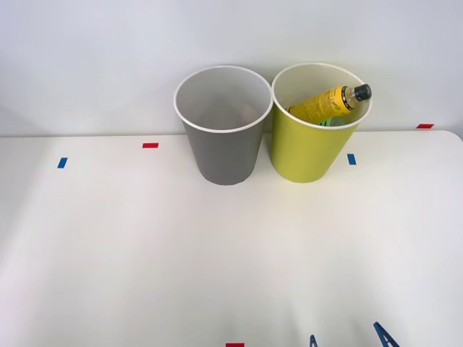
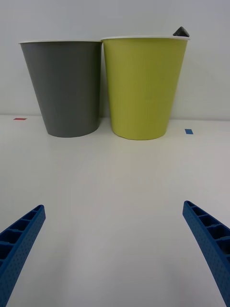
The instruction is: Put cans in the gray bin, plastic bottles in the light green bin
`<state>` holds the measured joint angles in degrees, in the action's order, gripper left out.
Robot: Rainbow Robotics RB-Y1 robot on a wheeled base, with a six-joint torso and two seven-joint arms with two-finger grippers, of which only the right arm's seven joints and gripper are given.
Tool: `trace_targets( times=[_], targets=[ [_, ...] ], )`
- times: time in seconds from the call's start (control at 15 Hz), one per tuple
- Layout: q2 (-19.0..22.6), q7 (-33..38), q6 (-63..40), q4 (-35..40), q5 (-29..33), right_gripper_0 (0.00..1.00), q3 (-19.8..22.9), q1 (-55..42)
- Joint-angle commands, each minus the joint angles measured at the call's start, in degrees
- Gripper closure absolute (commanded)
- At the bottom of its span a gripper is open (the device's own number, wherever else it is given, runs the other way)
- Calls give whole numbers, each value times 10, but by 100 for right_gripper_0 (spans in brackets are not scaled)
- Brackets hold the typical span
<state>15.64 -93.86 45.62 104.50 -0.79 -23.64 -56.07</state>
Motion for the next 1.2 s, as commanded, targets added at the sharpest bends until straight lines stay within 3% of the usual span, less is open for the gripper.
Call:
trace_targets(
  times=[0.07,1.2],
  targets=[
    [0,0,0,0,0,0,0,0],
    [0,0,0,0,0,0,0,0]
  ],
)
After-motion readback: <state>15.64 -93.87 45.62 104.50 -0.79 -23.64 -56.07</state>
